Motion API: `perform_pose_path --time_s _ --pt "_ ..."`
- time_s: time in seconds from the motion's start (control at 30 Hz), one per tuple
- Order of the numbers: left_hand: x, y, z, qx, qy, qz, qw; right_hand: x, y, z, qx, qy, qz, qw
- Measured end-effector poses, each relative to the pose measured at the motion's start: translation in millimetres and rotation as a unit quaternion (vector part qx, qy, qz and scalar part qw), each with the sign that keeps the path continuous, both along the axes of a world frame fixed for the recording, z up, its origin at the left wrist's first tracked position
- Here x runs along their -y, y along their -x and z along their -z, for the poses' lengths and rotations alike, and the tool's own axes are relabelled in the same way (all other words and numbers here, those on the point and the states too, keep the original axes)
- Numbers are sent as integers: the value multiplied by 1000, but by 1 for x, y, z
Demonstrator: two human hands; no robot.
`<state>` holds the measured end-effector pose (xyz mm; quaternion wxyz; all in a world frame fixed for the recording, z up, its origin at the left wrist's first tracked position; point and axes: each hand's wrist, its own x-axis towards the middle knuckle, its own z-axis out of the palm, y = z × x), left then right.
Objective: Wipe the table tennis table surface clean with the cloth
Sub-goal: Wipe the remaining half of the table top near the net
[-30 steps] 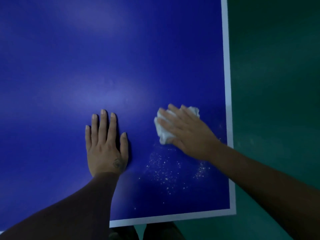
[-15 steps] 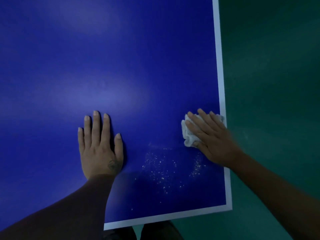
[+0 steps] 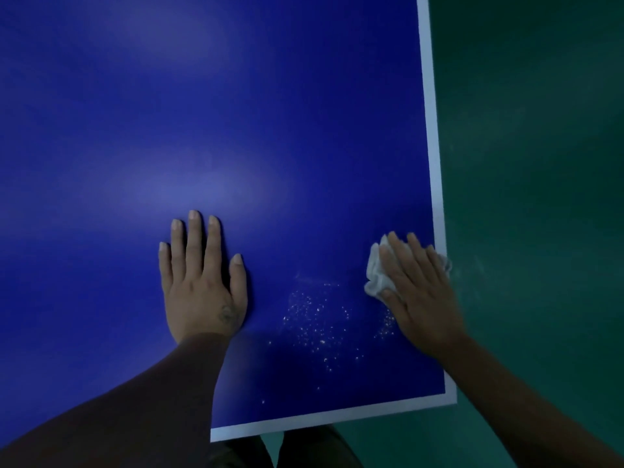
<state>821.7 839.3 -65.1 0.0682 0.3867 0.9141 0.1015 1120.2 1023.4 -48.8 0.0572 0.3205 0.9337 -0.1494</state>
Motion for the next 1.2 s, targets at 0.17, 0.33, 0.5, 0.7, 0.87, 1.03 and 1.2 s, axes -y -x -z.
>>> perform_pose_path --time_s 0.17,0.33,0.5,0.7,0.87,1.03,1.2 --pt "2 0 2 -2 3 5 1000 -44 66 2 -17 -15 6 1000" --pt "2 2 2 -10 -8 15 1000 -41 156 1 -21 -23 -26 999" --pt "19 4 3 -1 -15 55 998 39 139 -2 -20 -20 -204 979" --pt "81 -38 -1 -11 7 58 998 5 135 -4 -13 -46 -299 953" --pt "80 -41 0 -9 6 46 999 -34 104 -6 21 -50 -137 989" --pt "80 -41 -1 -4 1 47 999 30 41 -7 12 8 -247 969" --pt "80 -42 1 -13 -12 46 999 -53 54 -12 52 3 -109 993"
